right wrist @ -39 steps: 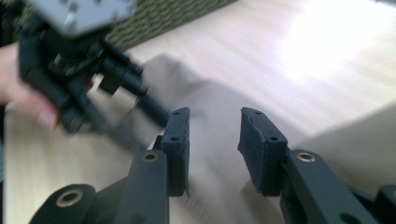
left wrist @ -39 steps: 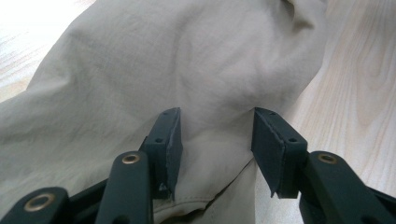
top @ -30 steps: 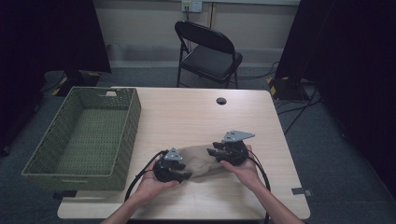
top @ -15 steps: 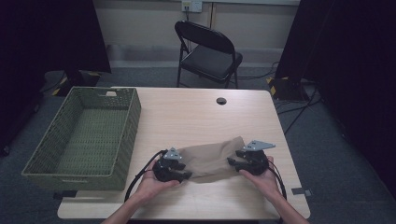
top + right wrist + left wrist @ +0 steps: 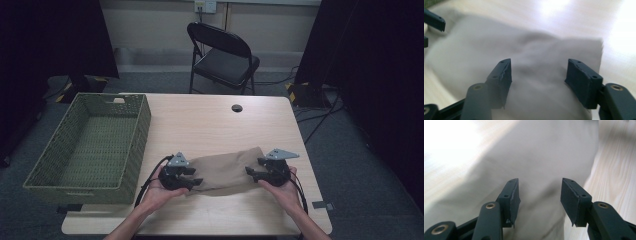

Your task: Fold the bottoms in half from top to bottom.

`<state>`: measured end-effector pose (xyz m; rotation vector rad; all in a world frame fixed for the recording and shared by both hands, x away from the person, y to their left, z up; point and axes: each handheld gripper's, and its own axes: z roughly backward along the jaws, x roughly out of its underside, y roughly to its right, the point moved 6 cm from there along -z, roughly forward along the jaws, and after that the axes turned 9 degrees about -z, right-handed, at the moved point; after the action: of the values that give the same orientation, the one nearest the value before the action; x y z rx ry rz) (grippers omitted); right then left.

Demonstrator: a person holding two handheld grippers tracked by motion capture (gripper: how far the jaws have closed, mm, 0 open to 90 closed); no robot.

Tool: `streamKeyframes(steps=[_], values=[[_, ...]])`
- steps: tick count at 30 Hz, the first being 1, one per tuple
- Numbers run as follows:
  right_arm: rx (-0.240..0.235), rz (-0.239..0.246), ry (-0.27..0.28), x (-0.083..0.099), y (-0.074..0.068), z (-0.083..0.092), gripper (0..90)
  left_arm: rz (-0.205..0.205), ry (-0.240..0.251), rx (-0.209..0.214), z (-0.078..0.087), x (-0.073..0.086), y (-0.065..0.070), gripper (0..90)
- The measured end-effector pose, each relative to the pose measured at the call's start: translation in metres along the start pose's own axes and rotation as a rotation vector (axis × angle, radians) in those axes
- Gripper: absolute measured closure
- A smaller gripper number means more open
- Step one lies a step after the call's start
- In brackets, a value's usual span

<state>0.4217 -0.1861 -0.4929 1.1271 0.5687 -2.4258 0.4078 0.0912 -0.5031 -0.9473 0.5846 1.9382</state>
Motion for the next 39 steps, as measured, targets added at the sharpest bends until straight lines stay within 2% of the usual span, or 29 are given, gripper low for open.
streamKeyframes(steps=[2, 3, 5, 7, 9, 10, 11, 14, 16, 22, 25, 27, 28, 29, 30, 31, 33, 35, 37, 39], values=[[-0.014, -0.011, 0.013, -0.009, -0.001, -0.003, 34.1, 0.031, 0.012, -0.024, 0.003, 0.002, -0.012, 47.5], [-0.007, -0.005, 0.016, -0.013, -0.001, -0.006, 34.2, 0.028, -0.002, -0.043, 0.001, 0.006, -0.017, 46.2], [-0.015, -0.006, 0.004, -0.015, -0.001, -0.015, 34.0, 0.003, -0.073, -0.09, -0.002, 0.019, -0.026, 45.9], [0.008, -0.004, -0.042, -0.009, 0.004, -0.028, 32.7, 0.043, -0.078, -0.081, -0.004, 0.026, -0.029, 46.4], [0.034, 0.024, -0.08, 0.001, 0.01, -0.036, 32.4, 0.044, -0.114, -0.057, -0.007, 0.03, -0.026, 45.3], [0.02, 0.009, -0.075, 0.004, 0.012, -0.037, 32.3, 0.038, -0.117, -0.045, -0.009, 0.032, -0.023, 44.1], [0.016, -0.005, -0.072, 0.005, 0.013, -0.037, 32.4, 0.008, -0.125, -0.062, -0.01, 0.031, -0.02, 43.8], [0.034, -0.043, -0.091, 0.008, 0.016, -0.038, 32.5, -0.028, -0.14, -0.069, -0.013, 0.03, -0.011, 42.3], [0.048, -0.034, -0.092, 0.009, 0.018, -0.04, 32.5, -0.036, -0.15, -0.056, -0.014, 0.03, -0.007, 42.1], [0.066, -0.009, -0.089, 0.007, 0.024, -0.046, 32.5, -0.018, -0.148, -0.01, -0.013, 0.03, 0.001, 42.1], [0.074, -0.003, -0.078, 0.004, 0.029, -0.049, 32.5, -0.004, -0.151, 0.028, -0.012, 0.03, 0.01, 42.5], [0.069, 0.0, -0.077, 0.002, 0.032, -0.051, 32.4, -0.006, -0.163, 0.058, -0.01, 0.029, 0.015, 44.8], [0.063, -0.002, -0.078, 0.001, 0.033, -0.052, 32.4, -0.022, -0.171, 0.061, -0.009, 0.028, 0.015, 45.1], [0.053, -0.021, -0.081, 0.0, 0.033, -0.051, 32.2, -0.026, -0.164, 0.071, -0.006, 0.026, 0.015, 45.1], [0.048, -0.049, -0.083, -0.001, 0.032, -0.047, 30.9, -0.011, -0.151, 0.082, -0.003, 0.025, 0.013, 45.4], [0.05, -0.052, -0.078, -0.003, 0.031, -0.042, 29.8, 0.01, -0.121, 0.09, 0.0, 0.022, 0.01, 45.6], [0.051, -0.016, -0.046, -0.007, 0.024, -0.028, 29.5, 0.013, -0.077, 0.05, 0.006, 0.018, 0.002, 47.0], [0.032, -0.027, -0.018, -0.01, 0.018, -0.017, 29.1, 0.046, -0.048, 0.009, 0.007, 0.018, -0.009, 47.1], [0.021, -0.021, -0.009, -0.009, 0.011, -0.007, 29.2, 0.056, -0.064, -0.015, 0.003, 0.021, -0.016, 46.9], [0.021, -0.004, -0.034, -0.004, 0.005, -0.005, 28.9, 0.057, -0.099, -0.014, -0.003, 0.027, -0.019, 47.0]])
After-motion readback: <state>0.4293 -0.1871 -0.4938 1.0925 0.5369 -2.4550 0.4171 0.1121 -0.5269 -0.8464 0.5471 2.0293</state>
